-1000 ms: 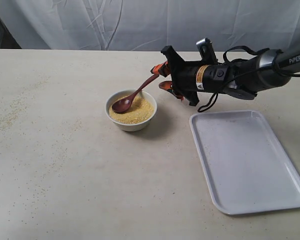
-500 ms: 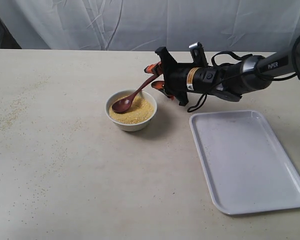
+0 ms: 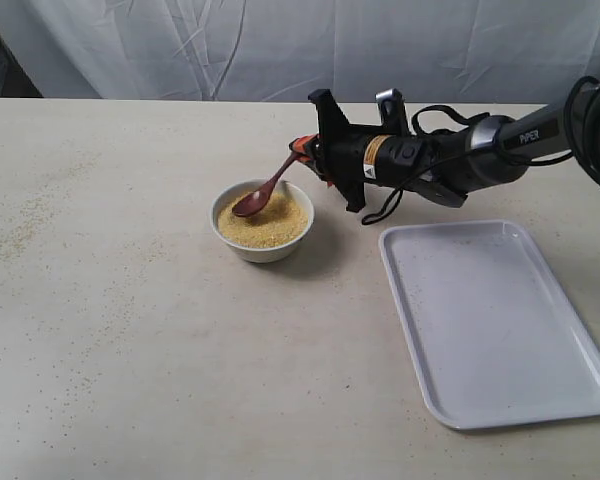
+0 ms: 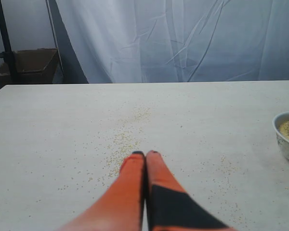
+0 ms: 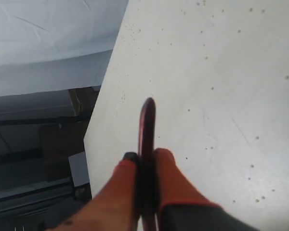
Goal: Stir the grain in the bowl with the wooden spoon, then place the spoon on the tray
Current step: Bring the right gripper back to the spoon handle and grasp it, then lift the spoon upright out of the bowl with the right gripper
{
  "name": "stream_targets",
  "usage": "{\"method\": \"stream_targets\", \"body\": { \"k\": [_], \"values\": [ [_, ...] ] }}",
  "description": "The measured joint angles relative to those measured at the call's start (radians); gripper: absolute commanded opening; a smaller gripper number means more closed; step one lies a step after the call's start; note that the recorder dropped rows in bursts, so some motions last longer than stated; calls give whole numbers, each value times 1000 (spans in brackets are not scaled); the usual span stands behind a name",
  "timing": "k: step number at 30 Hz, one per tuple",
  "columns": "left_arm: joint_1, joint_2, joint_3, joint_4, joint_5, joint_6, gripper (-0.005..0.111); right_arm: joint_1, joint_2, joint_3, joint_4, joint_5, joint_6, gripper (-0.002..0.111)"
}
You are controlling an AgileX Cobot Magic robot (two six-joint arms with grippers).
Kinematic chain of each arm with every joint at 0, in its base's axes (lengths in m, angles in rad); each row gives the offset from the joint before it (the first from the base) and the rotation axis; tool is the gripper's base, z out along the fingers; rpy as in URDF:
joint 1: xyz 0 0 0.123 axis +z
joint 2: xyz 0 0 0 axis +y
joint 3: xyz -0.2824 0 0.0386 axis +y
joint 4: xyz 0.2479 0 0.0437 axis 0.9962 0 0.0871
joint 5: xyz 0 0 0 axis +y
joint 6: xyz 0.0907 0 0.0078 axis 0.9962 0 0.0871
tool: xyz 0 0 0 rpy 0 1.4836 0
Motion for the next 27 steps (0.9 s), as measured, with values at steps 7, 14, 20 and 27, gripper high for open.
{"method": "stream_targets", "body": {
  "k": [7,14,20,27],
  "values": [
    [0,0,0,0,0,0,0,0,-171,0,-3,4,-363,3],
    [0,0,0,0,0,0,0,112,-273,-8,-305,69,-735,3],
    [0,0,0,0,0,0,0,193,-262,-4,-342,86,-748,2],
    [0,0,0,0,0,0,0,216,-188,-4,-314,169,-808,-1]
  ]
}}
